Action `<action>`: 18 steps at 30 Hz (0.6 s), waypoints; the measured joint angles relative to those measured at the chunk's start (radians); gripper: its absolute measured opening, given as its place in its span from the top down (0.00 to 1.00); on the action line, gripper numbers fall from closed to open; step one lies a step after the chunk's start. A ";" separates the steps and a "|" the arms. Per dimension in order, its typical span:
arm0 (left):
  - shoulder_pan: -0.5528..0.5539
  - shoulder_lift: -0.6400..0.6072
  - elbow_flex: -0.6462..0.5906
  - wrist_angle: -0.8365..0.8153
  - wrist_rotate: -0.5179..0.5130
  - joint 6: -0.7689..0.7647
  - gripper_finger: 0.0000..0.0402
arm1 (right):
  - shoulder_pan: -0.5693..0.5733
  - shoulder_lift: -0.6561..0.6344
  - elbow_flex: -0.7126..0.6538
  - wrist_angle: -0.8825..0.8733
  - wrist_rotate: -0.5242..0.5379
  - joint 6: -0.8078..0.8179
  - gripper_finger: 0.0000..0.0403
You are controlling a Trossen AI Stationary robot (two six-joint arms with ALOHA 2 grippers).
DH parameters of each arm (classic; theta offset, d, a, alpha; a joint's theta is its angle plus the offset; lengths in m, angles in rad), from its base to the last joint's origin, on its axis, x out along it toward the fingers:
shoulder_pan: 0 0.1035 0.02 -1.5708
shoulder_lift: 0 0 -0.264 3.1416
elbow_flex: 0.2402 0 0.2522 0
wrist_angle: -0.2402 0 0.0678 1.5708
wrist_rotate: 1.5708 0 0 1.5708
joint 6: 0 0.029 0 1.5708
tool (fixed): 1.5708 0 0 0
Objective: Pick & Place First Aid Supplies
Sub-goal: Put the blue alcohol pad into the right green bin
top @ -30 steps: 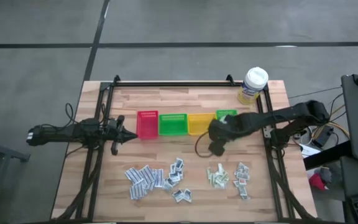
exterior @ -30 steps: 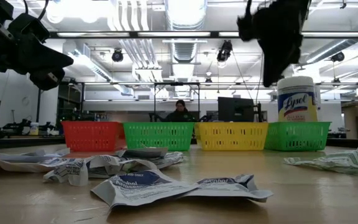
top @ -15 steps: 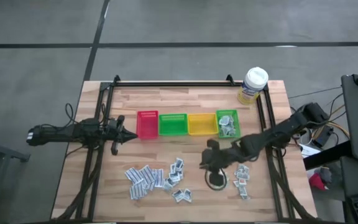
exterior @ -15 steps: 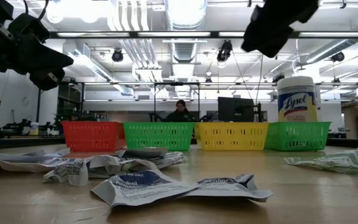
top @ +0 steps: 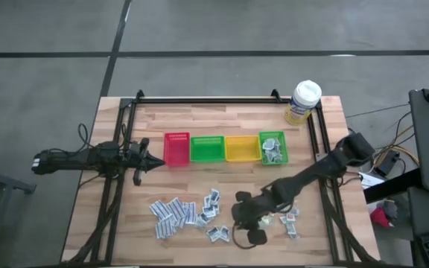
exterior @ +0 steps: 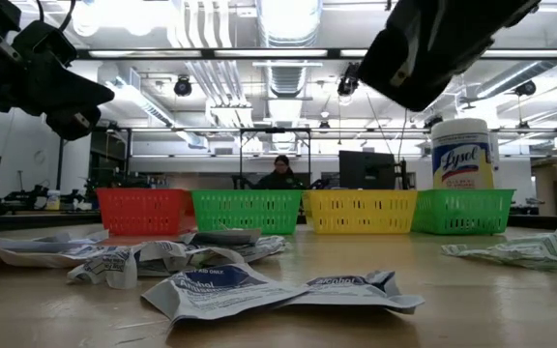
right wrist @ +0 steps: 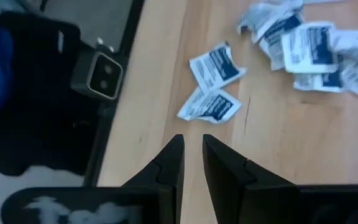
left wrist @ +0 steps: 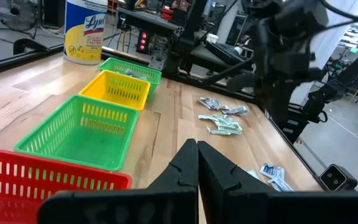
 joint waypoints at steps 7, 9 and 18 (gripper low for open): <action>0.000 0.003 0.000 0.001 0.000 0.002 1.00 | -0.001 0.176 0.228 -0.253 0.005 0.001 0.86; 0.000 0.004 0.000 0.001 0.000 0.007 1.00 | -0.001 0.229 0.298 -0.323 0.006 0.001 0.86; 0.000 0.005 0.000 0.002 0.000 -0.046 1.00 | -0.003 0.411 0.540 -0.501 0.009 -0.002 0.86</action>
